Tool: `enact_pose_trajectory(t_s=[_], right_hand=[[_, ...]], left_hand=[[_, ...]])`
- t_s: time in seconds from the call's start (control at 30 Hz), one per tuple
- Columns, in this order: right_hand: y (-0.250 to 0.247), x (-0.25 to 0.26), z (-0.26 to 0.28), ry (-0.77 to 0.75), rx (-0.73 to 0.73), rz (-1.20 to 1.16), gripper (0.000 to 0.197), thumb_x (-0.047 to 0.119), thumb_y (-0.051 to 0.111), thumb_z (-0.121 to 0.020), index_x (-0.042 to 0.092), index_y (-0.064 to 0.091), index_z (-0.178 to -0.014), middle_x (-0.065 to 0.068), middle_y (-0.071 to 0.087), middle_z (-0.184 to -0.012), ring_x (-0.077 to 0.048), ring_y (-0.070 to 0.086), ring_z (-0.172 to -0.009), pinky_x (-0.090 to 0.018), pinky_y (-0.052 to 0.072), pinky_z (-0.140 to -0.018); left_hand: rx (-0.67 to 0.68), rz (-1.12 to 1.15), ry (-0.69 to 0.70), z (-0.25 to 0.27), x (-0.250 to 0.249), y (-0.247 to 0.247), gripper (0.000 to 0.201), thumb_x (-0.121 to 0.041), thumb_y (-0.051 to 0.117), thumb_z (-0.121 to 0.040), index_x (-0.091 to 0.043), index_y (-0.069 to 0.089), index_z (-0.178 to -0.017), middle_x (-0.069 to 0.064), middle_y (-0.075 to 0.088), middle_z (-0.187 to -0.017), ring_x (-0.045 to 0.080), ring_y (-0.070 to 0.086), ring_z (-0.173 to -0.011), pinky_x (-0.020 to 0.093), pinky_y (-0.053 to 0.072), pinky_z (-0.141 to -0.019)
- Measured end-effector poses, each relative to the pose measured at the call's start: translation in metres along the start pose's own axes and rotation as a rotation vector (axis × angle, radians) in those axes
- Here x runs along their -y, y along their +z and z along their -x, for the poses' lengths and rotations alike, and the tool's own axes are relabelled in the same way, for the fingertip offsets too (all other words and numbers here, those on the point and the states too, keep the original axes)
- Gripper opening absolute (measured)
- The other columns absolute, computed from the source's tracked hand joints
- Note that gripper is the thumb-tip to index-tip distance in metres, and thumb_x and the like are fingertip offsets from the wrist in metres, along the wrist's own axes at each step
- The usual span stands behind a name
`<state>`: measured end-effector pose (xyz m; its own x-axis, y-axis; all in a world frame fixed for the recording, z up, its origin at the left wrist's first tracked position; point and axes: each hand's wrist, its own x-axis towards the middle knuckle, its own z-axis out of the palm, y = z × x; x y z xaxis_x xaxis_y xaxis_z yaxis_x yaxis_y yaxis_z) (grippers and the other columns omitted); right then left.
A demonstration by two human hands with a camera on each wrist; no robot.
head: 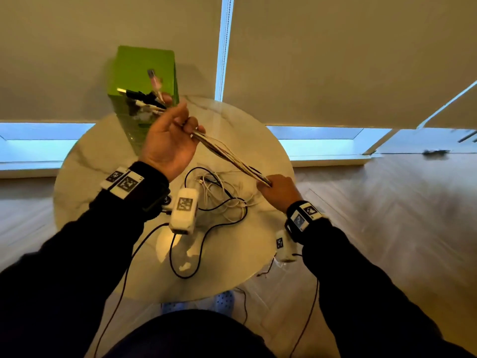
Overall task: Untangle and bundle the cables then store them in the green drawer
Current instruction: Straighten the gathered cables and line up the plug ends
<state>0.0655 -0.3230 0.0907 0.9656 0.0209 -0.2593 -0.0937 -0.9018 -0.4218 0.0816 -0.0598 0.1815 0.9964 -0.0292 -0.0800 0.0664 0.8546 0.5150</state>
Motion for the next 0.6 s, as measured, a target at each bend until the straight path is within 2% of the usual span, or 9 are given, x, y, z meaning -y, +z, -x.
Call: enact_pose_trajectory(t_s=[0.13, 0.23, 0.3, 0.37, 0.47, 0.53, 0.6], right_hand=[[0.059, 0.002, 0.029, -0.059, 0.216, 0.133, 0.034, 0.046, 0.047, -0.098, 0.016, 0.057, -0.086, -0.018, 0.067, -0.095, -0.039, 0.064, -0.089, -0.039, 0.049, -0.071], [0.104, 0.01, 0.047, -0.186, 0.389, 0.295, 0.036, 0.046, 0.041, -0.101, 0.014, 0.058, -0.1, -0.017, 0.066, -0.106, -0.037, 0.064, -0.099, -0.037, 0.045, -0.075], [0.124, 0.012, 0.054, -0.252, 0.476, 0.377, 0.042, 0.048, 0.038, -0.102, 0.013, 0.06, -0.111, -0.017, 0.066, -0.111, -0.037, 0.064, -0.103, -0.037, 0.045, -0.076], [0.131, 0.009, 0.056, -0.267, 0.574, 0.412, 0.046, 0.052, 0.038, -0.102, 0.013, 0.059, -0.114, -0.018, 0.065, -0.114, -0.038, 0.064, -0.104, -0.038, 0.047, -0.079], [0.123, 0.001, 0.049, -0.22, 0.718, 0.362, 0.059, 0.069, 0.045, -0.093, 0.013, 0.056, -0.108, -0.015, 0.064, -0.111, -0.035, 0.062, -0.101, -0.038, 0.046, -0.078], [0.108, -0.005, 0.039, -0.182, 0.77, 0.211, 0.068, 0.077, 0.049, -0.086, 0.012, 0.055, -0.103, -0.012, 0.063, -0.102, -0.034, 0.061, -0.094, -0.038, 0.044, -0.077], [0.09, -0.013, 0.028, -0.18, 0.768, 0.059, 0.07, 0.082, 0.041, -0.084, 0.018, 0.057, -0.106, -0.008, 0.062, -0.104, -0.031, 0.06, -0.097, -0.04, 0.044, -0.084]], left_hand=[[-0.134, -0.172, 0.042, -0.007, -0.007, -0.007, 0.029, -0.036, 0.074, -0.089, -0.027, 0.053, -0.071, -0.01, 0.039, -0.058, 0.009, 0.023, -0.054, 0.026, 0.026, -0.054], [-0.22, -0.239, -0.007, -0.006, 0.003, -0.018, 0.049, -0.054, 0.056, -0.097, -0.027, 0.039, -0.061, -0.008, 0.022, -0.054, 0.01, 0.013, -0.051, 0.027, 0.018, -0.049], [-0.256, -0.233, -0.052, -0.002, 0.011, -0.028, 0.054, -0.059, 0.05, -0.099, -0.027, 0.031, -0.06, -0.006, 0.016, -0.054, 0.011, 0.009, -0.05, 0.028, 0.014, -0.048], [-0.286, -0.24, -0.1, 0.0, 0.019, -0.038, 0.054, -0.059, 0.051, -0.099, -0.027, 0.031, -0.06, -0.006, 0.015, -0.054, 0.012, 0.008, -0.05, 0.029, 0.013, -0.049], [-0.324, -0.241, -0.136, 0.002, 0.026, -0.049, 0.053, -0.058, 0.051, -0.099, -0.027, 0.031, -0.062, -0.005, 0.016, -0.056, 0.013, 0.008, -0.052, 0.029, 0.013, -0.049], [-0.342, -0.223, -0.13, 0.001, 0.026, -0.051, 0.051, -0.057, 0.053, -0.099, -0.027, 0.032, -0.063, -0.006, 0.016, -0.057, 0.013, 0.008, -0.053, 0.029, 0.013, -0.051], [-0.349, -0.22, -0.129, -0.002, 0.025, -0.05, 0.051, -0.057, 0.053, -0.098, -0.027, 0.033, -0.062, -0.006, 0.015, -0.058, 0.013, 0.007, -0.055, 0.03, 0.011, -0.052]])
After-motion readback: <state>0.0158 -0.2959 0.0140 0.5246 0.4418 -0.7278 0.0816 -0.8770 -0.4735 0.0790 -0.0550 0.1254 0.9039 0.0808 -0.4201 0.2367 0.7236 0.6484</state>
